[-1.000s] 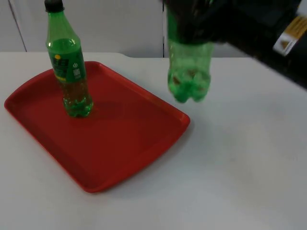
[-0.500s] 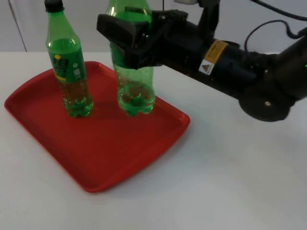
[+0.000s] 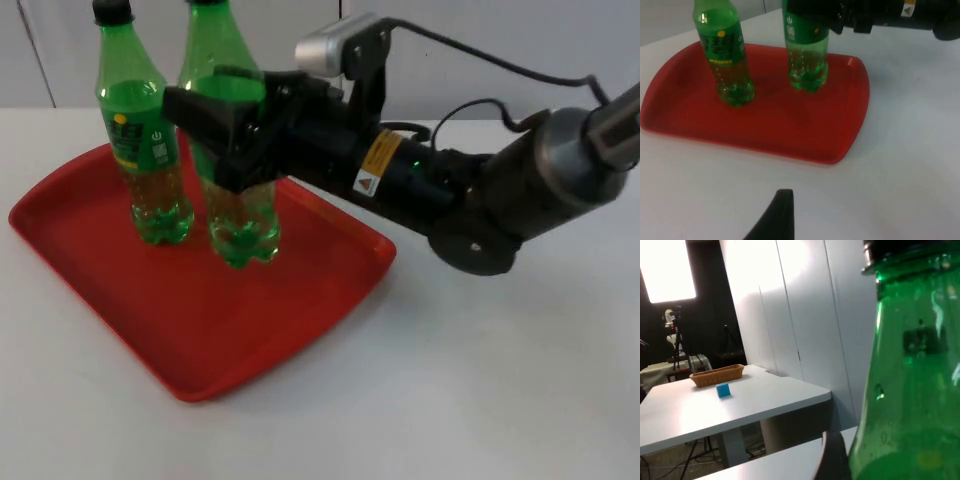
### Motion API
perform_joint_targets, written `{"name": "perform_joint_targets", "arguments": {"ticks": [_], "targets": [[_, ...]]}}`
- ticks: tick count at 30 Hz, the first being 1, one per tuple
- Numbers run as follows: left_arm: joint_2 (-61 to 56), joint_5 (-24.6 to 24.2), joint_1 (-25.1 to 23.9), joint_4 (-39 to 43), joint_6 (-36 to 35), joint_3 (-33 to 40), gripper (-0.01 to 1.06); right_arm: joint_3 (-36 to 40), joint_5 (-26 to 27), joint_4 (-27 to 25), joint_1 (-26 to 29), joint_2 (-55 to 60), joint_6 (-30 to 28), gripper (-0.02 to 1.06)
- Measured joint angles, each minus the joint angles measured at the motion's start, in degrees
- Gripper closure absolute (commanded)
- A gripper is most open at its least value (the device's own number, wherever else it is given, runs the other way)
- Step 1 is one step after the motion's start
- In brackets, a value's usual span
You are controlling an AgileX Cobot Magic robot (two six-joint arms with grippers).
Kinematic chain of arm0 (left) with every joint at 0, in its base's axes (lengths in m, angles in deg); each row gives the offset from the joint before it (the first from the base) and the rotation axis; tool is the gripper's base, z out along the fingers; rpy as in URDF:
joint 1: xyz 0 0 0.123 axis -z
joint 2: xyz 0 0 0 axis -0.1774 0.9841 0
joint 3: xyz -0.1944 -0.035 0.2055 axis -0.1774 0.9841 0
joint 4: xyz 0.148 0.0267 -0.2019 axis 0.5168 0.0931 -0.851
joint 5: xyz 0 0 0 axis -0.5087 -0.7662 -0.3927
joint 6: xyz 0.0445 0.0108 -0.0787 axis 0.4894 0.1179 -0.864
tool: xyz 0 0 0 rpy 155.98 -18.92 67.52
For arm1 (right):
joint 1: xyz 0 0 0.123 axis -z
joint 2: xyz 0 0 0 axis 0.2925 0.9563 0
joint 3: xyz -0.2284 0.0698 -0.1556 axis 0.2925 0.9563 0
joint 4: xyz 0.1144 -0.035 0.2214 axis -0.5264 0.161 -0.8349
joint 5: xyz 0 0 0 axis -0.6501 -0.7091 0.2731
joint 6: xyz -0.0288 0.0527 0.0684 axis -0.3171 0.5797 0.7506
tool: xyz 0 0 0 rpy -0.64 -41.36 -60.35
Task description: Place the bottle upright on the tray.
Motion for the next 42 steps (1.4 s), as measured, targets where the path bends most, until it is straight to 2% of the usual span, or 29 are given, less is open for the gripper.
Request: {"name": "perform_joint_targets", "arguments": {"ticks": [9,30,33,37,39,40,42], "targets": [[0.00,0.00,0.00,0.00,0.00,0.00,0.00,-5.29,0.04,1.40,-3.04,4.99,-0.26,1.05],[0.00,0.00,0.00,0.00,0.00,0.00,0.00,-5.81,0.18,1.40,-3.51,7.61,-1.97,1.05],[0.00,0.00,0.00,0.00,0.00,0.00,0.00,-5.81,0.18,1.40,-3.51,7.61,-2.19,1.02],[0.00,0.00,0.00,0.00,0.00,0.00,0.00,-5.81,0.18,1.40,-3.51,7.61,-2.40,0.81],[0.00,0.00,0.00,0.00,0.00,0.00,0.00,-5.81,0.18,1.40,-3.51,7.61,-2.40,0.65],[0.00,0.00,0.00,0.00,0.00,0.00,0.00,-5.81,0.18,1.50,-3.51,7.61,-2.43,0.65],[0.00,0.00,0.00,0.00,0.00,0.00,0.00,-5.81,0.18,1.59,-3.51,7.61,-2.55,0.49]]}}
